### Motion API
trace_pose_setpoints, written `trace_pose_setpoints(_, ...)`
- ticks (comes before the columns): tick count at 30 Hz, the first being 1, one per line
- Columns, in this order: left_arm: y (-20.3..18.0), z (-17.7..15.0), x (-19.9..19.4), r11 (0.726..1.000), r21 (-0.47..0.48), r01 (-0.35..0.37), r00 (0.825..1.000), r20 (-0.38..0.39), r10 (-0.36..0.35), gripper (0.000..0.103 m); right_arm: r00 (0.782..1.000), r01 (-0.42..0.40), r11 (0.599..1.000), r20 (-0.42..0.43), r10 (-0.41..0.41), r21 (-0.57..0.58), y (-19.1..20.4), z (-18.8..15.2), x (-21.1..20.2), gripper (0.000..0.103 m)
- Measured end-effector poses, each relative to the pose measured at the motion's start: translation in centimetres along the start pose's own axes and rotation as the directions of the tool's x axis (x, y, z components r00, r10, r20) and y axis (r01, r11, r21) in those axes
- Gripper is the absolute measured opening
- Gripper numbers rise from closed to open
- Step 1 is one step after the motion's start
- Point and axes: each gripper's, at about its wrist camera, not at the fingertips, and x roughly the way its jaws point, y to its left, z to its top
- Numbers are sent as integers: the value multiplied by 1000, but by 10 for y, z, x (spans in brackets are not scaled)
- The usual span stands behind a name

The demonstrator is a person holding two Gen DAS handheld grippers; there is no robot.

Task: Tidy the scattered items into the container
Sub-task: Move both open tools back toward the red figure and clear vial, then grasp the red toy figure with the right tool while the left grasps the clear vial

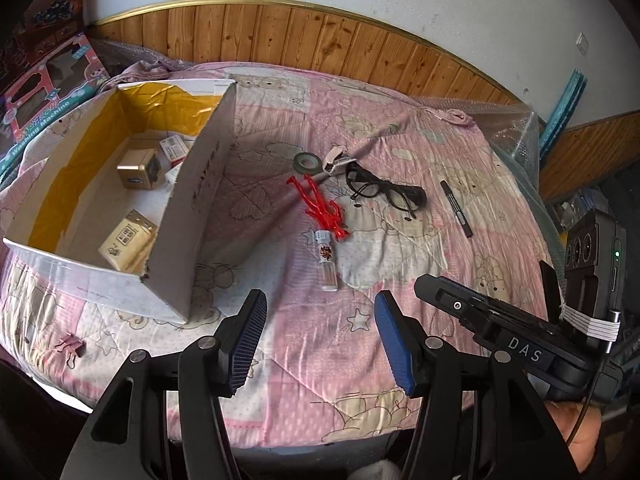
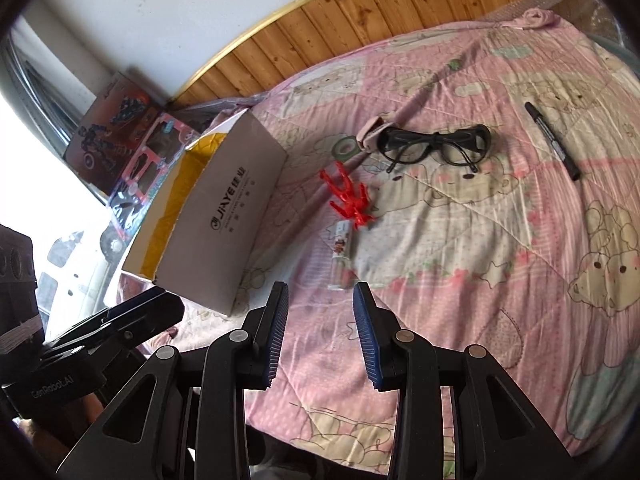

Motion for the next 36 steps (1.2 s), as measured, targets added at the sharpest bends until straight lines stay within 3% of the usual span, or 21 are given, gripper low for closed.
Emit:
trace_pose_setpoints(5,-10,6,36,1000,-3,19,999,-45,-20,58,999,34,999,-12,-34,1,-12,8,8,37)
trace_pose_setpoints(16,-4,13,117,1000,11,17,992,-126,-15,58,997,34,985,-68,-46,-170,-15,67,71,42)
trace_pose_setpoints(26,17,19,161,999,-26,20,993,-117,-23,58,980,60,906,-145,-132,-420,9,87,162,45)
trace_pose_setpoints(30,16,19,173,1000,-5,22,992,-123,-22,58,972,53,891,-181,-149,-450,4,88,194,49)
trace_pose_setpoints(32,12,19,175,1000,25,10,994,-106,-7,58,980,41,897,-157,-122,-440,-1,89,195,49)
trace_pose_setpoints(33,10,19,176,999,41,0,995,-101,4,57,981,30,906,-160,-107,-421,-4,91,195,48)
trace_pose_setpoints(36,4,20,178,997,74,-14,996,-87,21,57,978,7,946,-194,-73,-323,-19,103,193,25)
